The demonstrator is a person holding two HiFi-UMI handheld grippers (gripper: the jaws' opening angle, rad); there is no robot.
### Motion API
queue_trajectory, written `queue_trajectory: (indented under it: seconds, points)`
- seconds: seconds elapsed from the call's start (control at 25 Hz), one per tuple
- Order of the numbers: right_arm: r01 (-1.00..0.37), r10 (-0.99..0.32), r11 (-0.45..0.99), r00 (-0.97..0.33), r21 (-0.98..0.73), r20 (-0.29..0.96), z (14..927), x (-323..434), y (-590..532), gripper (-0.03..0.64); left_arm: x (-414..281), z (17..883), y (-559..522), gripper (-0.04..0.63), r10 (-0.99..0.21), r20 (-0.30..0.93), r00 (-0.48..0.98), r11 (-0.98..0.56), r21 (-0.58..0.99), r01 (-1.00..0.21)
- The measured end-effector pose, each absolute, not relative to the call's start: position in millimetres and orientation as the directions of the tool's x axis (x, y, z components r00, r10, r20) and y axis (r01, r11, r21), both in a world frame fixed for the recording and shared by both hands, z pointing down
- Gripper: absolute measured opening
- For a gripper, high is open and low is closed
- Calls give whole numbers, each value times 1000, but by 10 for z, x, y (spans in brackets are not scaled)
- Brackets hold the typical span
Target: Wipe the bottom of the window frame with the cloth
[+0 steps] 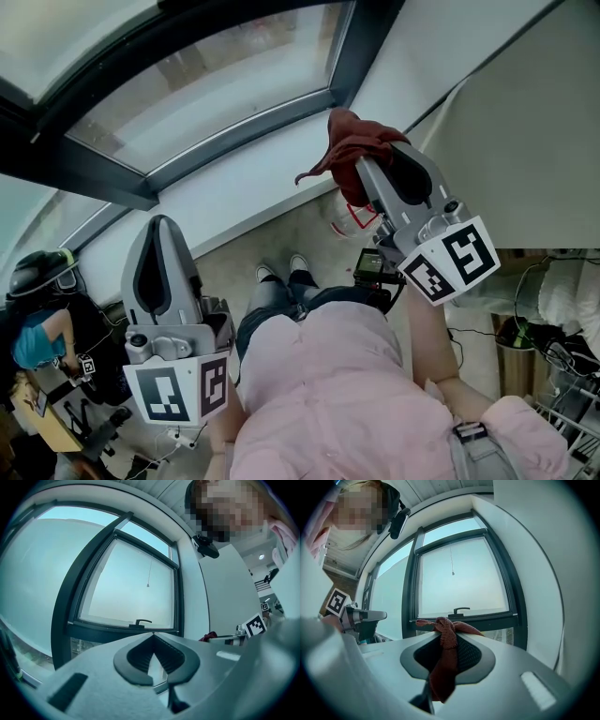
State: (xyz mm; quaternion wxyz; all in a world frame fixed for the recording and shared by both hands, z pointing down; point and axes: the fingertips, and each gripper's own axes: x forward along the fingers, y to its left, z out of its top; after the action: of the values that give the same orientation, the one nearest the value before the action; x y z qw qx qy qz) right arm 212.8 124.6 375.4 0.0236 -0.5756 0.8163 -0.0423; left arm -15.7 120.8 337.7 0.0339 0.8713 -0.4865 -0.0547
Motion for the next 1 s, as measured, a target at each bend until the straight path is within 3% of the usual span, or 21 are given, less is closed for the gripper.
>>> queue_trajectory:
  seconds: [1.0]
  points:
    - [-927, -929, 366, -369, -77, 22, 3752, 2116, 1239, 78, -144, 3338, 1238, -6, -864, -74, 498, -503, 112, -857]
